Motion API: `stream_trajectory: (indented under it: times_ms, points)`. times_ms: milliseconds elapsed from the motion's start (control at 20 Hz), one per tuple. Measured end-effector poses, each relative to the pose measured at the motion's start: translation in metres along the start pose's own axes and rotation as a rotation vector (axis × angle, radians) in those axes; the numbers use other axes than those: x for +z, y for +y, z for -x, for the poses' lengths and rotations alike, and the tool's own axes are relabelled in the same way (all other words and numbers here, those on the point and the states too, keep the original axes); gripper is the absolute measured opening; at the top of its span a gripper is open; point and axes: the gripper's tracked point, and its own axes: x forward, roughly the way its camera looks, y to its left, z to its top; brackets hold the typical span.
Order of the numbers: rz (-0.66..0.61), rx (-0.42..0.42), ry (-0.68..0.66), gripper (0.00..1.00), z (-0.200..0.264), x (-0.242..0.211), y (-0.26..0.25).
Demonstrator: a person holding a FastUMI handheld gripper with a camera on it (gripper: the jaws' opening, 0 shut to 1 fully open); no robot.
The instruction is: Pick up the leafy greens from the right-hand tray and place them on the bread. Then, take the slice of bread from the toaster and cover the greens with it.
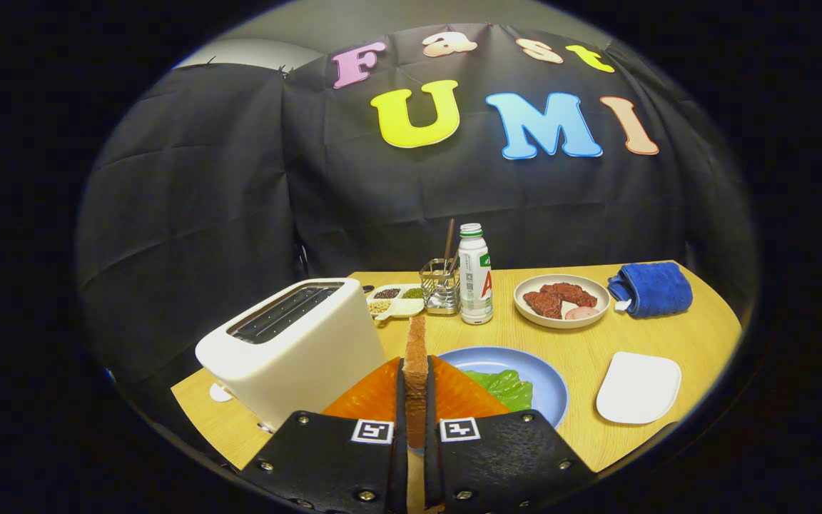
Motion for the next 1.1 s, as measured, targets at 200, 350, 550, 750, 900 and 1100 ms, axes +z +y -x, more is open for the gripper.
stream_trajectory:
  times_ms: [200, 350, 550, 750, 900, 1100]
  points:
    - [0.014, -0.016, 0.026, 0.11, -0.003, -0.006, -0.014]
    - [0.059, -0.061, 0.021, 0.19, -0.003, -0.006, -0.031]
    - [0.114, -0.112, -0.012, 0.29, -0.001, 0.002, -0.047]
    - [0.116, -0.123, -0.030, 0.30, 0.001, 0.007, -0.053]
    - [0.116, -0.129, -0.033, 0.30, 0.003, 0.008, -0.059]
    - [0.116, -0.150, -0.053, 0.30, 0.007, 0.010, -0.075]
